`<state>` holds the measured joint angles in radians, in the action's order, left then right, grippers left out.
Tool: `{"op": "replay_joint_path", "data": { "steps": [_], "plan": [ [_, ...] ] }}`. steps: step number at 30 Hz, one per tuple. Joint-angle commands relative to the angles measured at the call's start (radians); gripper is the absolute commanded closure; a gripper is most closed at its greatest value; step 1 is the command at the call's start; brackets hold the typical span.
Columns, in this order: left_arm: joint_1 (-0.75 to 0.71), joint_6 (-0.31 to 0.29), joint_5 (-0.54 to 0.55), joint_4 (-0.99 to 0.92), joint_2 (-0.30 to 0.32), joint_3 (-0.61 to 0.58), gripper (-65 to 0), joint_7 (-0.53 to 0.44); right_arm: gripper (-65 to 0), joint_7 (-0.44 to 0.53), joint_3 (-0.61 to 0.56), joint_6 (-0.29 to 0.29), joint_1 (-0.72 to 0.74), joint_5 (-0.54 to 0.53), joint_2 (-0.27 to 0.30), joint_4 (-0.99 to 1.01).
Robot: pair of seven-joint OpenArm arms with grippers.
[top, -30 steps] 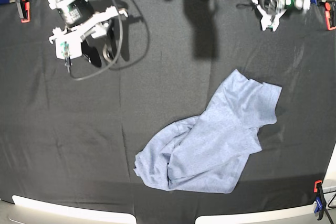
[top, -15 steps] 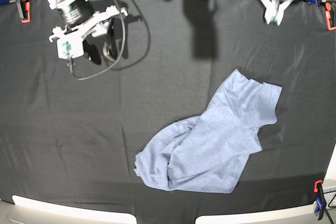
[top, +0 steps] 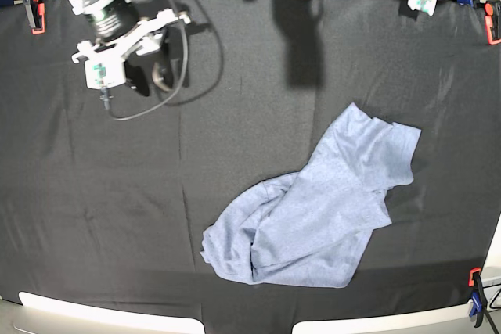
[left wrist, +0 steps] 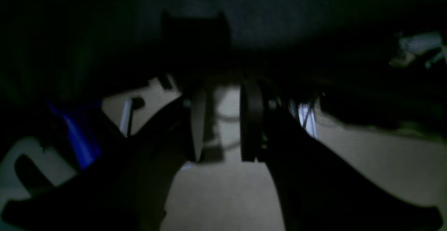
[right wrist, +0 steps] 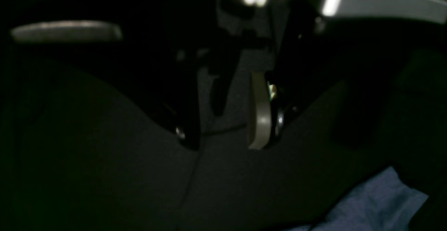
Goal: Layout the t-shirt on the table in an organized manner, then fold the t-shirt properly
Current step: 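Move the left gripper down to the crumpled blue t-shirt and grasp it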
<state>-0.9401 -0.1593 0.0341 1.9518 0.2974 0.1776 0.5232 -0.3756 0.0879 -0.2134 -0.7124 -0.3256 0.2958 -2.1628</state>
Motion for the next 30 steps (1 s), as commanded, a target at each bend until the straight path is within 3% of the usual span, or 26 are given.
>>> {"op": "replay_joint_path", "data": {
  "steps": [1, 8, 11, 14, 17, 21, 30],
  "plan": [
    [-0.027, 0.01, -0.003, 0.013, 0.016, 0.006, -15.8, -0.014, -21.6, 0.026, 0.003, -0.003, -0.003, -0.008, 0.006, -0.019],
    [-0.068, 0.014, -0.008, 0.051, 0.066, 0.006, -15.8, -0.004, -21.6, 0.027, 0.003, -0.003, -0.002, -0.008, 0.006, -0.019],
    [-0.064, 0.017, -0.012, 0.141, 0.066, 0.014, -15.8, -0.005, -21.6, 0.027, 0.003, -0.004, -0.002, -0.008, 0.006, -0.019],
    [-0.034, 0.056, -0.008, 0.256, 0.066, 0.038, -15.8, -0.008, -21.6, 0.027, 0.003, -0.004, -0.002, -0.008, 0.006, -0.019],
    [0.036, 0.066, 0.027, 0.325, 0.066, 0.046, -15.7, -0.008, -21.6, 0.026, 0.003, -0.003, 0.0, -0.008, 0.006, -0.019],
    [0.165, 0.065, 0.155, 0.3, 0.063, 0.046, -15.8, -0.024, -21.6, 0.026, 0.003, -0.004, 0.001, -0.008, 0.006, -0.019],
    [0.517, 0.033, 0.241, 0.016, 0.043, 0.044, -17.8, -0.053, -21.6, 0.015, 0.003, -0.064, 0.0, -0.008, 0.006, -0.019]
  ]
}}
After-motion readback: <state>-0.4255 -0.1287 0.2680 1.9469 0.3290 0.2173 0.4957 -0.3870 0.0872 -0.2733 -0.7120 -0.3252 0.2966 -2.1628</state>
